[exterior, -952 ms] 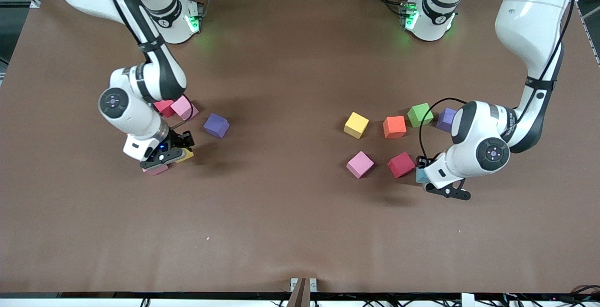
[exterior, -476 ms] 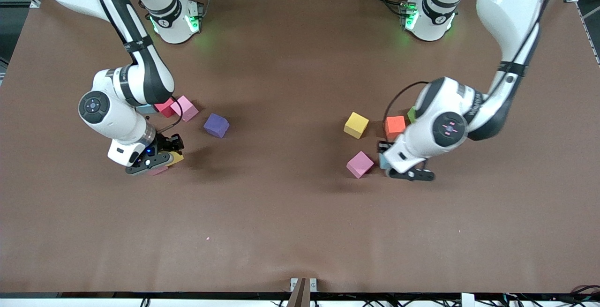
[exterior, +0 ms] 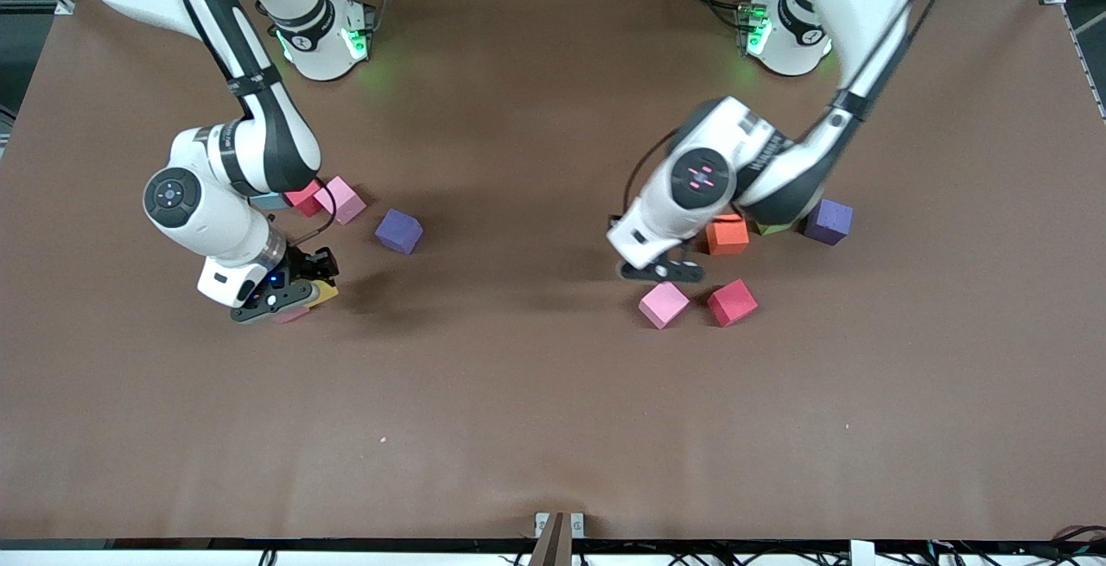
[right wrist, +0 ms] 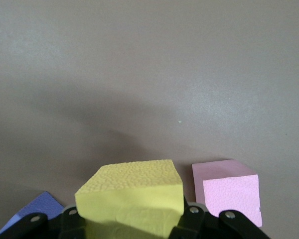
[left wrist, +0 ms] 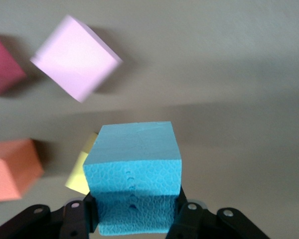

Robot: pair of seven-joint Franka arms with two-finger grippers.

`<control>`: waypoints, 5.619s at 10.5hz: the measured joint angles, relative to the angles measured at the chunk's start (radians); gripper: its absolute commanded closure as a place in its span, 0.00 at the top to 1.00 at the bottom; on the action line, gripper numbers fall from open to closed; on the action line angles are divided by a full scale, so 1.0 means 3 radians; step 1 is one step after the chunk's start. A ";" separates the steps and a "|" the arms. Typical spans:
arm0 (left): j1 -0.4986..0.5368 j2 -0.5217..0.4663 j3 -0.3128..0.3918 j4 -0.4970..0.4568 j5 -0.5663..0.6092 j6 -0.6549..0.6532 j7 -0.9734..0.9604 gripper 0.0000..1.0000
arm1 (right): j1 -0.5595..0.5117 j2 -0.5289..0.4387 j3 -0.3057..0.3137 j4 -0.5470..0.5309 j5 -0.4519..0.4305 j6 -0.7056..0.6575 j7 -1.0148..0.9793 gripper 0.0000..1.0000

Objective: Form number 2 with 11 blocks
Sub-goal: 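Carry the cyan cube to the table center with the left gripper, release, then carry the yellow cube toward cyan with the right gripper while left grasps pink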

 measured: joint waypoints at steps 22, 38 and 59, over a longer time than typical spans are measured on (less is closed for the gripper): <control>-0.1783 0.0869 0.0489 0.0616 0.0005 0.0568 -0.1144 1.00 | 0.0033 0.0029 0.0108 0.0451 0.0067 -0.0258 -0.0487 0.50; -0.0365 0.0513 0.0994 0.0528 0.0005 0.0485 -0.1797 1.00 | 0.1298 0.0197 0.0295 -0.0186 -0.0072 -0.0219 -0.2161 0.46; -0.0370 0.0716 0.1064 0.0427 0.0043 0.0703 -0.2198 1.00 | 0.0973 0.0056 0.1160 -0.1344 -0.0071 0.1422 -0.1746 0.45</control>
